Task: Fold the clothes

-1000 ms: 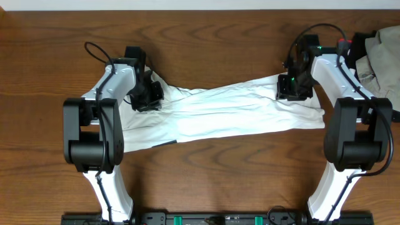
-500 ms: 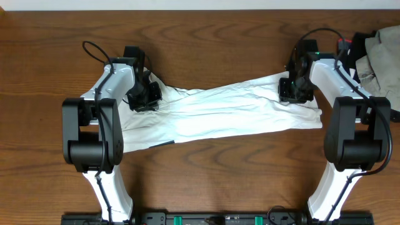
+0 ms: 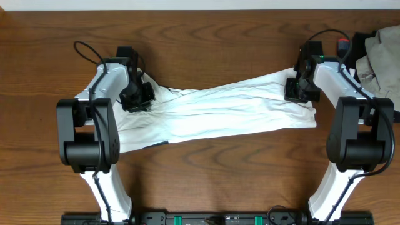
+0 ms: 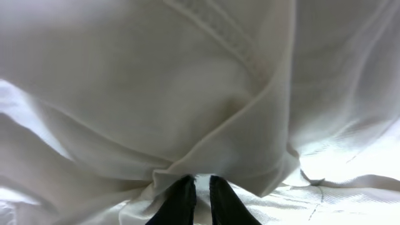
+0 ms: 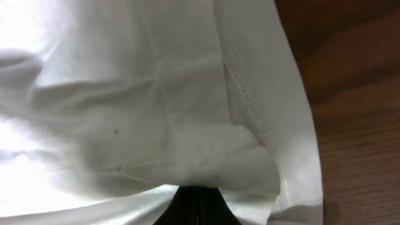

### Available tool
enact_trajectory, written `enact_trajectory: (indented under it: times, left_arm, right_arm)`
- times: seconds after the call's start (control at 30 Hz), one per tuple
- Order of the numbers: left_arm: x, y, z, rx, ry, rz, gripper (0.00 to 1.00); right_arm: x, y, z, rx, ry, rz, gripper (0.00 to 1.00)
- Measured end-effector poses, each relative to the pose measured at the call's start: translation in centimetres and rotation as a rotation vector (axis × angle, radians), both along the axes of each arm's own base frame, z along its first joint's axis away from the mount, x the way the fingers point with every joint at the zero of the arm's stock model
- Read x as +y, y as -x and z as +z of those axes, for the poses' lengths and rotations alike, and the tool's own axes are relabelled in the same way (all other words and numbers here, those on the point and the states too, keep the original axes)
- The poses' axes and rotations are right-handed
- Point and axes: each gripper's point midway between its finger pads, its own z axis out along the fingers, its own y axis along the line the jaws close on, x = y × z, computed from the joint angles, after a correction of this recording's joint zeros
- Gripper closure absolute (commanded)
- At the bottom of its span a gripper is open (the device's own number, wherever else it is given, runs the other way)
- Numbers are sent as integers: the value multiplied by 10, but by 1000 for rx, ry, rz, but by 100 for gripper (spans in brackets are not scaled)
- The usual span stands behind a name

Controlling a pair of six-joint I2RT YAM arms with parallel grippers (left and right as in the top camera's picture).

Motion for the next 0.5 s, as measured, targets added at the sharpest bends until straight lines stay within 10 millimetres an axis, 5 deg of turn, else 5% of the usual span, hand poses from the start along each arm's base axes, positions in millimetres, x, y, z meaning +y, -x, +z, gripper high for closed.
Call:
enact_trajectory:
  times: [0.27,0.5]
  left_arm:
    - [9,0,0,2,-2,24,87]
    - [18,0,0,2,-24,36,87]
  right_arm:
    - [-6,-2,0,-25,-13,-18,99]
    - [-32,-2,0,-31,-14,-86,99]
